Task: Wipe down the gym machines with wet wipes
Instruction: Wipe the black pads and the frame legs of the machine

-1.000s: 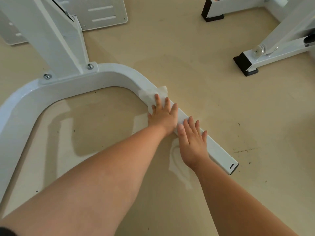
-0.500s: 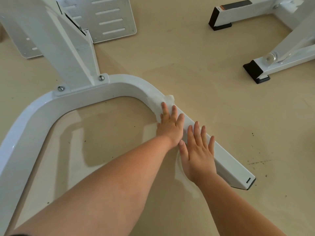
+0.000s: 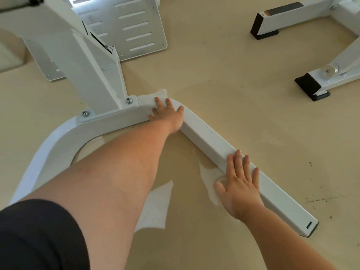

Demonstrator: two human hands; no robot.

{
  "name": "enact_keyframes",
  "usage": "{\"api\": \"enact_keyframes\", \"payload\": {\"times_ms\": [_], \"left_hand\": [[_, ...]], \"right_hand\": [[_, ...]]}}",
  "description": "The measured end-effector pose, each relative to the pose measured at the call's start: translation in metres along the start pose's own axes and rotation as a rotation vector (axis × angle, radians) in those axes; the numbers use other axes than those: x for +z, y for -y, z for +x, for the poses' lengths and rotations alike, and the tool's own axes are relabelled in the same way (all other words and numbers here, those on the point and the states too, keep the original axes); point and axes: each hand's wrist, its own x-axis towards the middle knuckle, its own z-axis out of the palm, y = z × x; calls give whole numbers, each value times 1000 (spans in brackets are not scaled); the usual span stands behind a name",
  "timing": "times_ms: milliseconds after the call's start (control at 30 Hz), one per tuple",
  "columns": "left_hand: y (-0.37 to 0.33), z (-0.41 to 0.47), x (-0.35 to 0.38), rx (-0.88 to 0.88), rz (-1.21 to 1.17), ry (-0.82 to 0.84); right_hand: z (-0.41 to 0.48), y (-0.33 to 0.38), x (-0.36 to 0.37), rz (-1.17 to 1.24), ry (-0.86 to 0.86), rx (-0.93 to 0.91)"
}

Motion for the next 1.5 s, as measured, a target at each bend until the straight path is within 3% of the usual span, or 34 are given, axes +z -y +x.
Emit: {"api": "enact_keyframes", "payload": {"times_ms": [100,333,567,700,867,1100,1333,1500], "left_hand": [[4,-2,6,-26,21,-35],[-11,-14,23,108,-40,49],[21,9,-14,-86,179,-27],[15,4,-12,-35,431,-101],[21,12,-13,16,357,-60],[11,6,-5,373,420,-1],[-33,-51,63,683,598,101],[-38,-104,107,843,552,155]], "right_hand": [[2,7,4,-19,35,-15],[-3,4,0,-14,36,1],[-7,-11,-13,2,52,-75],[-11,-18,-17,-25,48,-119],[-12,-23,-12,-41,17,-136],[-8,-25,-11,27,-27,-159],[-6,-31,-6,85,-104,-202],[-23,-46,4,52,-172,-174]]}}
